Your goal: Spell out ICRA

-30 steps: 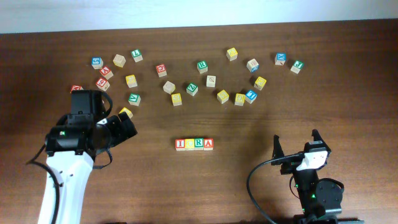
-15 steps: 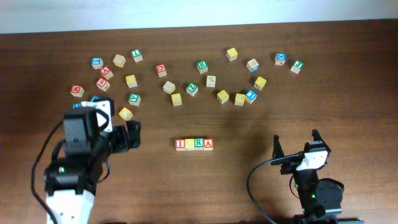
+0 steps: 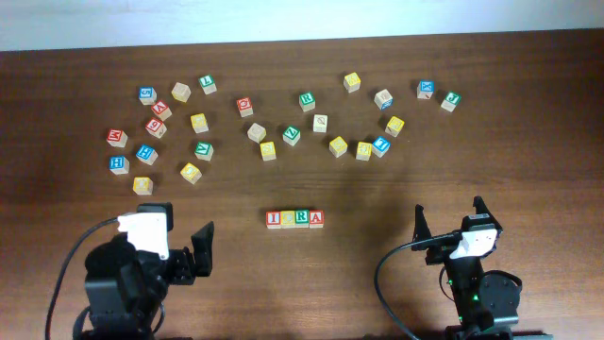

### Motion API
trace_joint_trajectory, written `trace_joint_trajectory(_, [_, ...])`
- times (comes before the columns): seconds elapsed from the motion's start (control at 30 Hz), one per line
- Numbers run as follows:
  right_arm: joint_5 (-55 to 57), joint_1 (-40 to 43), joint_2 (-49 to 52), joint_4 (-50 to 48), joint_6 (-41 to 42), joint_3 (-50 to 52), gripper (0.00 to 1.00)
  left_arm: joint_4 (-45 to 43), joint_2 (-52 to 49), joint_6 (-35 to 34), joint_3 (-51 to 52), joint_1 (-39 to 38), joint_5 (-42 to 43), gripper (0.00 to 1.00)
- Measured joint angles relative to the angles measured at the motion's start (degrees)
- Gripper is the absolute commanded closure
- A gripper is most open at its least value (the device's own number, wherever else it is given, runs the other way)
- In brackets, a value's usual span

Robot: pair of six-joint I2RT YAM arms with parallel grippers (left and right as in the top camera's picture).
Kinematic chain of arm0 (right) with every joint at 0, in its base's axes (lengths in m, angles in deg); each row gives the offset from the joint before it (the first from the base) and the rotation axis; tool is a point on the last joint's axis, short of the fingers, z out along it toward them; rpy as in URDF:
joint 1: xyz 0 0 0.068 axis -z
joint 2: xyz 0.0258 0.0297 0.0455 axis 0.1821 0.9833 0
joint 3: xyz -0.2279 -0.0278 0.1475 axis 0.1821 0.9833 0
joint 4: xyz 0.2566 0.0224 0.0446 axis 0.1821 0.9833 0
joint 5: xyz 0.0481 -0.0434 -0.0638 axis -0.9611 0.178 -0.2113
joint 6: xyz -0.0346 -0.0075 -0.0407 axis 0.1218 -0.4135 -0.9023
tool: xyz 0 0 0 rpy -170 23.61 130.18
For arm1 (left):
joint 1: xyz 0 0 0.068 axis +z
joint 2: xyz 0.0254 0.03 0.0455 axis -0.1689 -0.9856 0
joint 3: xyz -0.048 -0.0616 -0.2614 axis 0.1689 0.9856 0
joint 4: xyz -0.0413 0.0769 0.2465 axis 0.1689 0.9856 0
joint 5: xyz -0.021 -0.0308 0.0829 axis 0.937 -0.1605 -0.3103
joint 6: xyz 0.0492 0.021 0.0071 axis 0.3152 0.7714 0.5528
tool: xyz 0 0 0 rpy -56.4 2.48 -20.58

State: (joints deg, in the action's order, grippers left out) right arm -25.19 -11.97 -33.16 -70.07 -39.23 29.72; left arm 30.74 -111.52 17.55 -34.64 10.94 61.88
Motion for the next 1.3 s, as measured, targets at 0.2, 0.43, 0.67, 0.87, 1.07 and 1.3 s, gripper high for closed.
trace_joint_trajectory(0.2, [0.0, 0.0, -0.1, 0.0, 0.0, 0.0, 0.02, -1.9, 10.8, 2.5, 3.2, 0.1, 0.5, 0.01])
trace_joint_trajectory(0.43, [0.0, 0.0, -0.2, 0.0, 0.0, 0.0, 0.02, -9.0, 20.5, 2.9, 12.5, 0.1, 2.5, 0.01])
trace_joint_trajectory(0.67, [0.0, 0.0, -0.2, 0.0, 0.0, 0.0, 0.02, -21.6, 23.1, 6.1, 17.5, 0.1, 3.3, 0.01])
trace_joint_trajectory(0.87, [0.0, 0.0, -0.2, 0.0, 0.0, 0.0, 0.02, -34.2, 28.4, 6.5, 27.1, 0.1, 3.6, 0.01])
trace_joint_trajectory(1.07, [0.0, 0.0, -0.2, 0.0, 0.0, 0.0, 0.02, -51.2, 28.8, 5.1, 36.5, 0.1, 3.3, 0.01])
trace_joint_trajectory(1.3, [0.0, 0.0, -0.2, 0.0, 0.0, 0.0, 0.02, -50.0, 28.9, 1.0, 40.6, 0.1, -3.2, 0.01])
